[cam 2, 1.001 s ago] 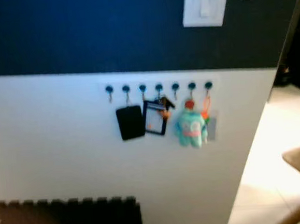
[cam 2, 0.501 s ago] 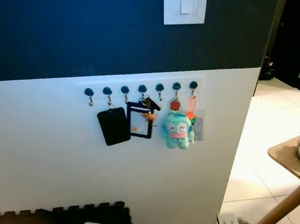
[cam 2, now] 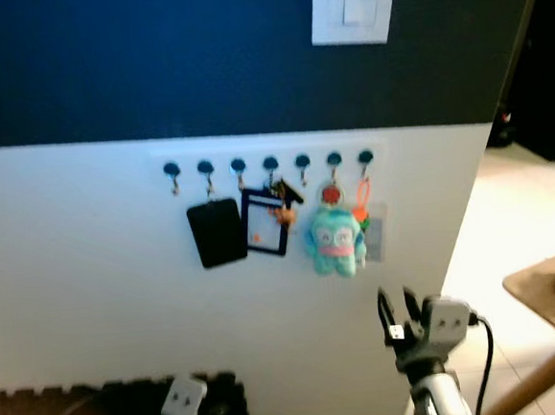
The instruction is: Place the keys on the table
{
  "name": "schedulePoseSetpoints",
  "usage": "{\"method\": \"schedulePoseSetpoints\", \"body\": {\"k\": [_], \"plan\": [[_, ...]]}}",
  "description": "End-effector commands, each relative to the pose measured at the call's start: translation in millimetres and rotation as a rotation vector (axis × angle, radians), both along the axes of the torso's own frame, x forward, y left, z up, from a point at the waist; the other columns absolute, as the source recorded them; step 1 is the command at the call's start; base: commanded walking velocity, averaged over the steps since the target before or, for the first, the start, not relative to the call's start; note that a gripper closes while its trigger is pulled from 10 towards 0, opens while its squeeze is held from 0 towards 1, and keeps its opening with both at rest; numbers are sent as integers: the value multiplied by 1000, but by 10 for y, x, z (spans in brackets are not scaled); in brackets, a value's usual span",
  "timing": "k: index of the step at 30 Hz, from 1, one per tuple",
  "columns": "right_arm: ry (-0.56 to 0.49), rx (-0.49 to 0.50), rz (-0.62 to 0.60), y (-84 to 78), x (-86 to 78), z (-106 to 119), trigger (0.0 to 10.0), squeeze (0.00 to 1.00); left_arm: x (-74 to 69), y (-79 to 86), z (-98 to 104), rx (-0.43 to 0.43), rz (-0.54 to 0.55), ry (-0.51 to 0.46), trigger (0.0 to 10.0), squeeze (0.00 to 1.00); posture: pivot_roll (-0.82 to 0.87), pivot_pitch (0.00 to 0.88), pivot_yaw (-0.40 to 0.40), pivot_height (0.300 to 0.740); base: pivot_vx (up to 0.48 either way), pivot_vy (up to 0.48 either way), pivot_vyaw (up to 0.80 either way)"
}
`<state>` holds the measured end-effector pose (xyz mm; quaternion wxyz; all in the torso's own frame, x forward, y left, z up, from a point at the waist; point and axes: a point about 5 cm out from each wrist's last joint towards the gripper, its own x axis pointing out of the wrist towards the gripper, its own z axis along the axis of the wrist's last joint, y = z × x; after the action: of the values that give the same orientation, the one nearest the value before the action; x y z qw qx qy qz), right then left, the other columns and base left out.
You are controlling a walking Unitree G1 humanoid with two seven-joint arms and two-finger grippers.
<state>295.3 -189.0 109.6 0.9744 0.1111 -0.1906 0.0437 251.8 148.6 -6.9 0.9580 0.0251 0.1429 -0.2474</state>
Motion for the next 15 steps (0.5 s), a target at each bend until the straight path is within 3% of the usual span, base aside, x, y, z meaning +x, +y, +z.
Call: {"method": "schedulePoseSetpoints", "body": {"k": [1, 2, 3, 5, 6, 13, 15], "plan": [[-16, 16, 32, 39, -36, 41, 10000, 0, -35, -45, -1, -27, -25, -8, 10000, 0, 37, 20, -26, 740, 0, 0, 0], [-43, 4, 70, 93, -64, 102, 10000, 0, -35, -46, 8, -37, -30, -13, 10000, 0, 34, 22, -27, 740, 0, 0, 0], [-83, -24, 135, 198, -132, 193, 10000, 820, -35, -47, 27, -52, -40, -23, 10000, 4, 33, 25, -27, 740, 0, 0, 0], [-95, -30, 153, 228, -158, 219, 10000, 820, -36, -48, 33, -57, -43, -26, 10000, 4, 33, 25, -27, 740, 0, 0, 0], [-104, -24, 173, 259, -193, 246, 10000, 1000, -37, -50, 36, -58, -47, -28, 10000, 8, 32, 27, -28, 740, 0, 0, 0], [-101, 6, 189, 264, -348, 329, 10000, 1000, -48, -51, 53, -61, -66, -33, 10000, 0, 29, 37, -24, 740, 0, 0, 0], [-103, 29, 175, 231, -344, 364, 10000, 659, -47, -48, 50, -55, -66, -30, 10000, 0, 24, 43, -17, 740, 0, 0, 0]]}}
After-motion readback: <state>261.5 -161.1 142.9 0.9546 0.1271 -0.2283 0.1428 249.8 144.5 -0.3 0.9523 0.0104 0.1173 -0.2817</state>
